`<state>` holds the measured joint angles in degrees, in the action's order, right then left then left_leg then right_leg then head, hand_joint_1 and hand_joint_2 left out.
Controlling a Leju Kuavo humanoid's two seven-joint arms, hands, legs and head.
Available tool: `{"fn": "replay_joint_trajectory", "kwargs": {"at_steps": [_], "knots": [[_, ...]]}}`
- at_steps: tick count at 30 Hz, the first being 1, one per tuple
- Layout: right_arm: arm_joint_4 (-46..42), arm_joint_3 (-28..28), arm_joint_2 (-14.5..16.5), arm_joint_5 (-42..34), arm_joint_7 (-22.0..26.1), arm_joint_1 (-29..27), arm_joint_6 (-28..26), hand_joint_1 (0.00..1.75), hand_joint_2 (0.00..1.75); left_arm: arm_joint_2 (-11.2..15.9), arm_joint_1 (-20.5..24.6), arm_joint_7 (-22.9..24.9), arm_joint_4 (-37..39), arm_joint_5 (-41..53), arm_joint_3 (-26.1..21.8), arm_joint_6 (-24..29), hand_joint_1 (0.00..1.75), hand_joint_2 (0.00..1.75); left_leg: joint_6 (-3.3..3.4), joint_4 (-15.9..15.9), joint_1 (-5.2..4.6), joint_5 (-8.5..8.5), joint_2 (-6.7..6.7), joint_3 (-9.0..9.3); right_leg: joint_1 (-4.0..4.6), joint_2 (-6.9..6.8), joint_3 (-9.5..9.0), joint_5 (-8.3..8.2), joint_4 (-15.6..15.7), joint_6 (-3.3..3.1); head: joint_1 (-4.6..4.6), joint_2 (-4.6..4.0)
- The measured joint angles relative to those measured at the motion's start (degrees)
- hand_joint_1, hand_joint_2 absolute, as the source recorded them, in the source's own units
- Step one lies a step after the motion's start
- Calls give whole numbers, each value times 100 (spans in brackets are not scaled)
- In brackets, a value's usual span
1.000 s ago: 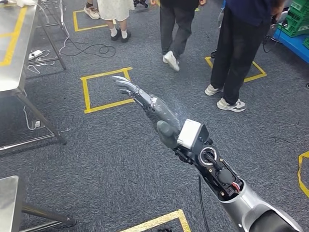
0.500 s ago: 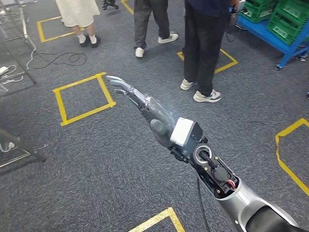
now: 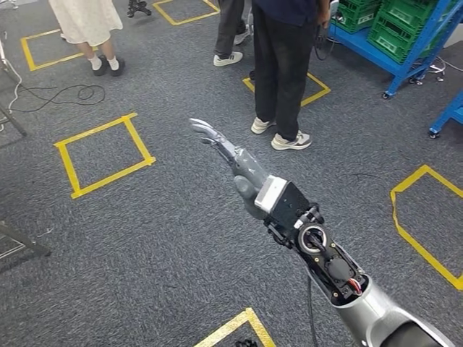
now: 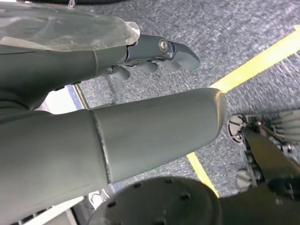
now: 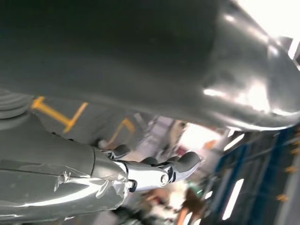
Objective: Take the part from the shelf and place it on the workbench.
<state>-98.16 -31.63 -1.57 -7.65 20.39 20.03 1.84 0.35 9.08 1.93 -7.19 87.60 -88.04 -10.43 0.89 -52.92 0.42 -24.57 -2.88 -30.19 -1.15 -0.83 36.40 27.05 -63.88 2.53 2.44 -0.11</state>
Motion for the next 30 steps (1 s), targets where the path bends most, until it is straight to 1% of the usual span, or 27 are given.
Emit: {"fn": "replay_joint_trajectory", "kwargs": {"at_steps": [1, 2, 3, 5, 6, 7, 8, 9, 11, 12, 13, 14, 15, 16, 17, 18, 19, 20, 21, 22, 23, 25, 26, 27, 28, 29, 30], "knots": [[56, 26, -26, 30, -16, -27, -41, 0, 0, 1, 0, 2, 0, -1, 0, 3, 0, 0, -34, -24, -8, -27, -35, 10, 10, -103, -208, -153, 408, 0, 21, 0], [118, 57, -50, 51, -22, -58, -76, 0, 0, 4, 1, 4, 0, -2, -1, 7, 0, 0, -65, -47, -16, -49, -67, 16, 20, -170, -348, -249, 702, -25, 28, 0], [194, 93, -75, 59, -30, -95, -107, 0, 0, 9, 4, 10, -1, -2, -1, 9, 0, 0, -93, -64, -28, -65, -97, 20, 36, -204, -411, -277, 847, -60, 17, 0], [385, 183, -130, 82, -73, -203, -186, 0, 0, 9, 10, 22, -1, -2, -2, 15, 0, 0, -147, -65, -20, -76, -173, 32, 66, -109, -403, -279, 883, -154, -32, 0], [495, 236, -158, 98, -92, -259, -220, 0, 0, 7, 12, 32, -1, -2, -2, 16, 0, 0, -178, -84, -5, -101, -178, 36, 69, -59, -407, -290, 897, -191, -47, 0], [606, 291, -181, 114, -94, -304, -243, 0, 0, 5, 12, 38, -1, -2, -2, 18, 0, 0, -206, -173, 14, -176, -130, 6, 68, -8, -412, -306, 913, -229, -60, 0], [708, 342, -197, 122, -81, -338, -252, 0, 0, 1, 11, 45, -1, -2, -2, 18, 0, 0, -225, -382, 25, -311, -42, -82, 58, 36, -415, -324, 928, -264, -78, 0], [805, 389, -209, 123, -63, -372, -256, 0, 0, -3, 7, 52, -1, -2, -2, 19, 0, 0, -235, -724, 35, -499, 72, -237, 53, 80, -413, -335, 936, -290, -107, 0], [1023, 475, -234, 123, -53, -452, -278, 0, 0, -10, -4, 66, -1, -2, -2, 24, 0, 0, -236, -1564, 36, -851, 215, -655, 66, 178, -400, -343, 936, -318, -161, 0], [1161, 523, -252, 121, -64, -503, -306, 0, 0, -11, -8, 73, -1, -2, -2, 28, 0, 0, -227, -1826, 34, -904, 241, -799, 74, 236, -400, -343, 936, -321, -172, 0], [1315, 574, -275, 110, -72, -550, -339, 0, 0, -12, -11, 79, -1, -1, -2, 32, 0, 0, -210, -1860, 31, -841, 254, -841, 80, 297, -402, -343, 936, -321, -176, 0], [1485, 630, -303, 82, -66, -584, -369, 0, 0, -12, -12, 84, -1, -1, -2, 34, 0, 0, -185, -1649, 28, -675, 269, -765, 83, 359, -406, -345, 935, -319, -179, 0], [1671, 694, -327, 42, -36, -604, -391, 0, 0, -12, -12, 85, -1, 1, -2, 35, 0, 0, -153, -1247, 26, -450, 312, -590, 83, 419, -409, -347, 935, -315, -181, 0], [1867, 760, -350, -9, 12, -612, -406, 0, 0, -5, -11, 86, -1, 2, -2, 36, 0, 0, -122, -790, 23, -259, 410, -392, 85, 474, -407, -350, 933, -305, -185, 0], [2090, 828, -374, -50, 64, -612, -420, 0, 0, 1, -9, 85, -1, 3, -2, 36, 0, 0, -102, -423, 18, -119, 486, -226, 89, 527, -402, -354, 932, -288, -185, 0], [2325, 897, -397, -73, 109, -614, -438, 0, 0, 6, -4, 83, -1, 5, -2, 36, 0, 0, -88, -189, 9, -49, 543, -119, 90, 573, -394, -359, 933, -263, -184, 0], [2560, 961, -426, -79, 138, -621, -467, 0, 0, 10, 2, 81, -1, 6, -3, 36, 0, 0, -78, -101, -4, -38, 562, -81, 87, 615, -386, -367, 939, -231, -180, 0], [2802, 1021, -460, -63, 161, -629, -510, 0, 0, 9, 10, 80, -1, 7, -3, 36, 0, 0, -65, -91, -11, -26, 514, -73, 81, 658, -379, -378, 952, -195, -177, 0], [3061, 1080, -492, -30, 191, -635, -568, 0, 0, 3, 17, 80, -1, 7, -3, 36, 0, 0, -41, -61, -4, -8, 466, -59, 73, 659, -373, -376, 948, -163, -174, 0], [3347, 1138, -523, 10, 230, -632, -627, 0, 0, -2, 20, 80, -1, 7, -3, 36, 0, 0, -11, -22, 6, 13, 421, -42, 75, 594, -350, -336, 895, -135, -165, 0], [3660, 1195, -548, 58, 262, -619, -685, 0, 0, -6, 20, 80, -1, 7, -2, 36, 0, 0, 22, 17, 16, 36, 373, -27, 78, 487, -275, -229, 731, -110, -144, 0], [4305, 1295, -587, 160, 252, -591, -787, 0, 0, -7, 6, 80, -1, 7, -2, 34, 0, 0, 63, 55, 12, 53, 284, -12, 70, 249, 34, 146, 46, -67, -89, 0], [4620, 1332, -603, 203, 193, -591, -828, 0, 0, -5, -2, 80, -1, 7, -2, 34, 0, 0, 73, 54, 5, 52, 240, -14, 53, 194, 227, 327, -364, -44, -64, 0], [4930, 1363, -616, 234, 115, -598, -856, 0, 0, -5, -11, 81, -1, 7, -2, 33, 0, 0, 72, 53, 2, 48, 192, -14, 35, 169, 363, 421, -657, -22, -40, 0], [5235, 1390, -624, 250, 35, -607, -868, 0, 0, -8, -17, 82, -1, 7, -3, 32, 0, 0, 67, 51, 1, 41, 143, -13, 16, 147, 403, 410, -746, -1, -19, 0], [5512, 1415, -629, 254, -48, -618, -868, 0, 0, -11, -21, 83, -1, 7, -3, 31, 0, 0, 55, 44, 4, 31, 95, -11, -5, 117, 329, 297, -601, 19, 3, 0], [5771, 1438, -633, 254, -135, -629, -870, 0, 0, -16, -24, 84, -1, 7, -4, 30, 0, 0, 34, 31, 8, 15, 47, -6, -25, 60, 143, 115, -245, 37, 24, 0]]}}
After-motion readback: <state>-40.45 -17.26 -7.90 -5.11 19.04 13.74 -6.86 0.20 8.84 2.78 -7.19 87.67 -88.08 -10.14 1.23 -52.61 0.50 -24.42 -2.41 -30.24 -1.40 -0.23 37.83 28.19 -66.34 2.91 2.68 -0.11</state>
